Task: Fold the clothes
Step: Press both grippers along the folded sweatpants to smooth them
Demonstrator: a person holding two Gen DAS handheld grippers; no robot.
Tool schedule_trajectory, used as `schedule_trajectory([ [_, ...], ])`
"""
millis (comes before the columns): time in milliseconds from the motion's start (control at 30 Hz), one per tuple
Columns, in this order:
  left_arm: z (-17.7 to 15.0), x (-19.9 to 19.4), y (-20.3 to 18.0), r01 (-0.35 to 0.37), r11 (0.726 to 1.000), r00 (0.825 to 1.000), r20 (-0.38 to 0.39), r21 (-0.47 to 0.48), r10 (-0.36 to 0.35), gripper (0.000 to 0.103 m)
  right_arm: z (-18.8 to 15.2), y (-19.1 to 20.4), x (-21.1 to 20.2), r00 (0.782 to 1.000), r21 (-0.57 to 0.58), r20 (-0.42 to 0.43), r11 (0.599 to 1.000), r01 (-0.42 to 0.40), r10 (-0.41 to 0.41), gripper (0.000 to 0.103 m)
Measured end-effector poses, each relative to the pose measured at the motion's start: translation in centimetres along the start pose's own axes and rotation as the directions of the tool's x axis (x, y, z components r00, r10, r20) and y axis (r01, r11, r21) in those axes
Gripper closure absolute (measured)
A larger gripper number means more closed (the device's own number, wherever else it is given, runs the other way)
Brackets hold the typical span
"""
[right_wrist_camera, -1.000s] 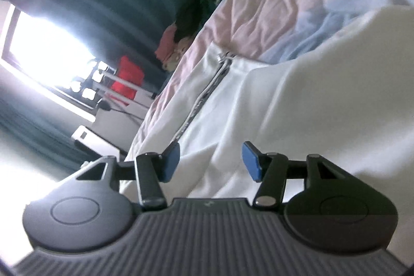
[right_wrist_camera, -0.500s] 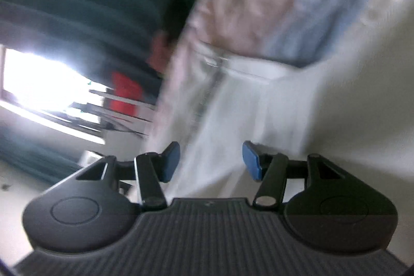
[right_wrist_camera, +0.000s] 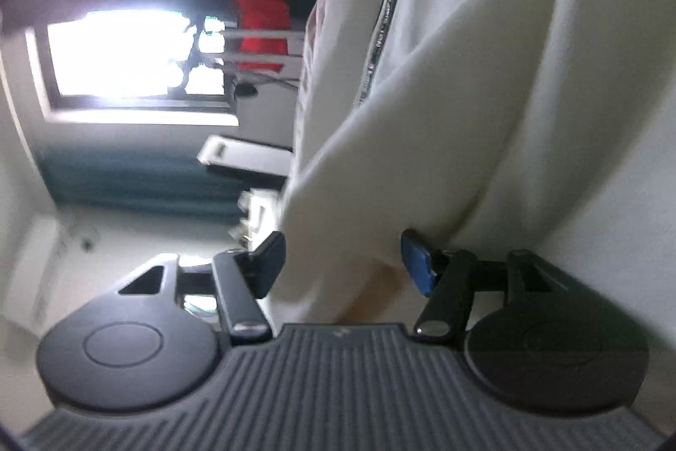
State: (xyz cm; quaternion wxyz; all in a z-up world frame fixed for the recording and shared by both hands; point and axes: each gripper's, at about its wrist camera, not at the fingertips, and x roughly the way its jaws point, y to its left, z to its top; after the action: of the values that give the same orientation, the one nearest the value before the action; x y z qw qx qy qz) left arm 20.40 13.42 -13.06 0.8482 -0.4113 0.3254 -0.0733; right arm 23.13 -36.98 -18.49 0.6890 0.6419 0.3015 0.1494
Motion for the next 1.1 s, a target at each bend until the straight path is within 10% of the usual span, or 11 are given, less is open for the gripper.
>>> schedule_trajectory([
  [267,-0.5,-0.5,0.2,0.002,1.000,1.000,0.024,-0.012,-0.001,0.044,-5.1,1.8,3.3,0.991,0.075,-0.132,0.997,0.030,-0.020,0.026],
  [533,-0.6,-0.5,0.4,0.007,1.000,1.000,0.027,-0.016,-0.007,0.045,-3.2,0.4,4.0,0.993,0.163,0.103,0.984,-0.067,0.051,0.025],
  [700,-0.5,-0.3,0.7,0.010,0.999,0.999,0.032,-0.049,-0.009,0.045,-0.5,0.3,-0.2,0.934,0.118,0.356,0.992,-0.034,-0.010,0.026],
  [1033,-0.3,-0.8,0.6,0.007,1.000,1.000,0.026,-0.030,-0.006,0.046,0.5,3.5,-3.6,0.863,-0.051,0.505,0.999,0.012,0.015,0.026],
  [1100,-0.4,-1.0,0.7,0.007,1.000,1.000,0.025,-0.027,-0.006,0.045,1.4,4.2,-4.1,0.891,-0.052,0.454,0.999,0.003,0.021,0.026],
])
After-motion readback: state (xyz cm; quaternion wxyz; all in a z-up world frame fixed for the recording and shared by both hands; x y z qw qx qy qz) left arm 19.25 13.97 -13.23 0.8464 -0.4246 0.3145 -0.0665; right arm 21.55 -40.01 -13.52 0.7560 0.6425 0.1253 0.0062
